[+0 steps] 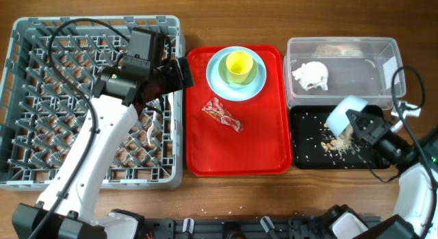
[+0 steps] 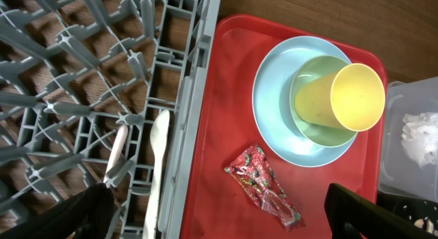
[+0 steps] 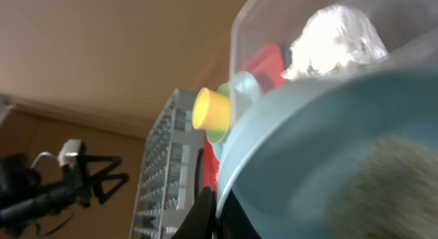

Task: Sort waste into correct bins and load items into the dishwasher rack
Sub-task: 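Tip the bowl over the black tray to empty the rice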

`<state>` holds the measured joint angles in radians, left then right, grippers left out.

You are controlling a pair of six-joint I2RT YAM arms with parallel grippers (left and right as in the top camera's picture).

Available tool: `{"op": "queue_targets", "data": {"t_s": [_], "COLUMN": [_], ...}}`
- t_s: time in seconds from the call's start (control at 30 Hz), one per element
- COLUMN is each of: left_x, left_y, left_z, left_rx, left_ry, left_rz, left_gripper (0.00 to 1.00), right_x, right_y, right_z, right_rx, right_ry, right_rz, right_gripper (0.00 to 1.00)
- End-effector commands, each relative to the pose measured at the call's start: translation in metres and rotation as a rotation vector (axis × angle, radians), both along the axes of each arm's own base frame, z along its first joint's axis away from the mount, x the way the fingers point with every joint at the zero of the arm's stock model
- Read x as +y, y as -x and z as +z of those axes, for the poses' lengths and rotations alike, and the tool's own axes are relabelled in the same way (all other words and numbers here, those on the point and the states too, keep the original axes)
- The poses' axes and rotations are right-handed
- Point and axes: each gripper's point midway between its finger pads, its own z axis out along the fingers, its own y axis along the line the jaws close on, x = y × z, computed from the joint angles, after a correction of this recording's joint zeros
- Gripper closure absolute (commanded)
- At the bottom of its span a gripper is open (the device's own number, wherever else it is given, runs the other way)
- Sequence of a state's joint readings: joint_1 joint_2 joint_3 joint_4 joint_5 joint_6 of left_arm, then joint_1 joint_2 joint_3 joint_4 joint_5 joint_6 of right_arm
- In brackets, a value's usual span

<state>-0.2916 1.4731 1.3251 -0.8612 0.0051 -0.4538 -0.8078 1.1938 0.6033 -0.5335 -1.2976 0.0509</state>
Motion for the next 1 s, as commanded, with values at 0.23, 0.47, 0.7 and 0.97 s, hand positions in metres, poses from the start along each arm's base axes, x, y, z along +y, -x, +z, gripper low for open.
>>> {"op": "queue_targets", "data": {"t_s": [0.23,0.47,0.7,0.97], "left_x": [0.003,0.003,0.003,0.003], "left_y": [-0.001,-0.001,-0.001,-0.001], "left_z": [0.01,0.01,0.01,0.01], "left_rx": [-0.029,-0.03,-0.03,-0.03], "left_ry": [0.001,0.0,0.0,0.001], "left_rz": [0.004,0.004,0.004,0.004], "left_gripper": [0.0,0.0,0.0,0.0], "right_x": [-0.004,-0.005,-0.004,-0.005], "right_y": [0.015,0.016,0.017,0.016], "right_z": [0.039,0.039,0.038,0.039], "right_rx": [-0.229,-0.179,-0.168,-0.145], "right_ry": [-0.179,-0.244,-0.259,-0.287], "right_rz": [0.046,0.028,0.026,0.023], "right_gripper": [0.96,0.96,0.96,0.96]}}
